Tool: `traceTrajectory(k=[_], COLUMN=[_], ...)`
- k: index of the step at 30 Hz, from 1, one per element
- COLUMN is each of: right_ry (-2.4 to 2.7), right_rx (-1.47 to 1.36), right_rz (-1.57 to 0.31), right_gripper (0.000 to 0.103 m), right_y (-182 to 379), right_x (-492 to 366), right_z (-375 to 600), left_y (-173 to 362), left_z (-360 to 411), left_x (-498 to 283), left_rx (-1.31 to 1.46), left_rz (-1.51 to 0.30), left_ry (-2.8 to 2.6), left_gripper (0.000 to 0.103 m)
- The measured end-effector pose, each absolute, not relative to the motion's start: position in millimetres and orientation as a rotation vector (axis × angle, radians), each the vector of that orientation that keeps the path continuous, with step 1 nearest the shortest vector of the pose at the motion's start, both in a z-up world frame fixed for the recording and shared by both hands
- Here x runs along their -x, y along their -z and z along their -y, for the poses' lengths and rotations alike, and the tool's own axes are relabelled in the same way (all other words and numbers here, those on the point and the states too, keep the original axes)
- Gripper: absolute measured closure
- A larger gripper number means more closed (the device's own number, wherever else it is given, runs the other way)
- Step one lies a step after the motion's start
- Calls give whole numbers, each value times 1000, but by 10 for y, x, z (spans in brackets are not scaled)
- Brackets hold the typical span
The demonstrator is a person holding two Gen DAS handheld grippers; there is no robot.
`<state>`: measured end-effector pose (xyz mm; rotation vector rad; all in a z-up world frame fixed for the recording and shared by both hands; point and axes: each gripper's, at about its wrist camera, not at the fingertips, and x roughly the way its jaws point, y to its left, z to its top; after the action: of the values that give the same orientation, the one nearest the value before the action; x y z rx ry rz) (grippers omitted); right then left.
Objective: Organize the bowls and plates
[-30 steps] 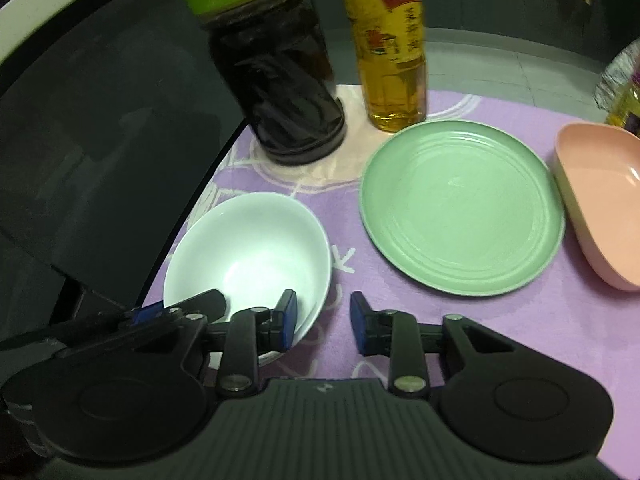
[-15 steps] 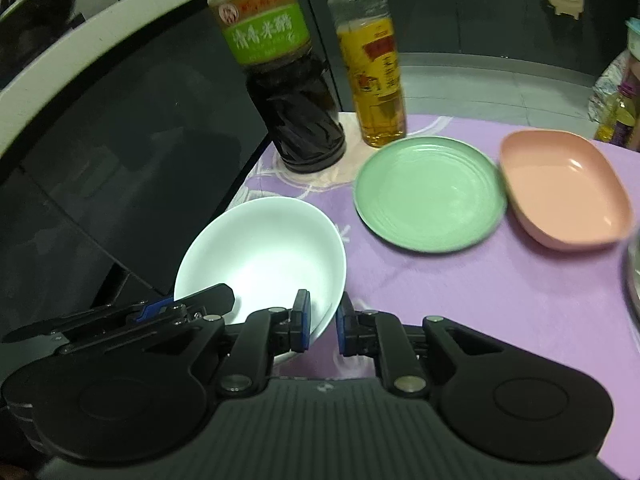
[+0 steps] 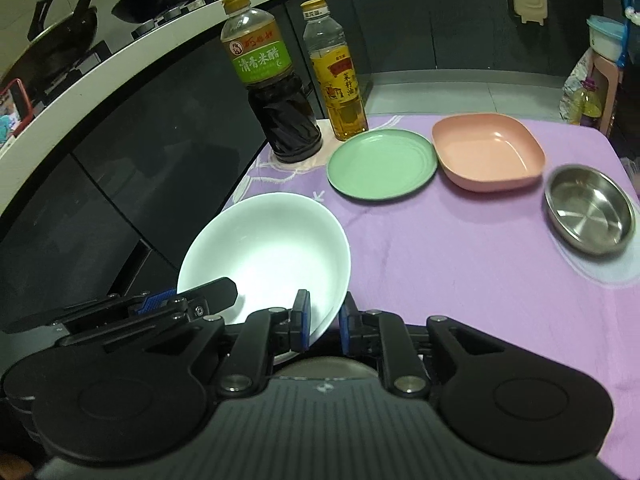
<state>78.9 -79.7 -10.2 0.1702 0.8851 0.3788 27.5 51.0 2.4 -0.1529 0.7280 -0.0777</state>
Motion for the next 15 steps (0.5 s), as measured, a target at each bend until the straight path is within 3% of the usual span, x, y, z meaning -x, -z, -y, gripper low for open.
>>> traceTrajectory(k=[15], right_ry=[-372], right_rx=[-180], right_rz=[-930], right_gripper=[85], right_y=[240], right_x=[-328], right_z=[955], left_y=[125], left_z=[-395], left_x=[105], left_rx=[148], left_rz=[-770], left_ry=[124], left_gripper=[90])
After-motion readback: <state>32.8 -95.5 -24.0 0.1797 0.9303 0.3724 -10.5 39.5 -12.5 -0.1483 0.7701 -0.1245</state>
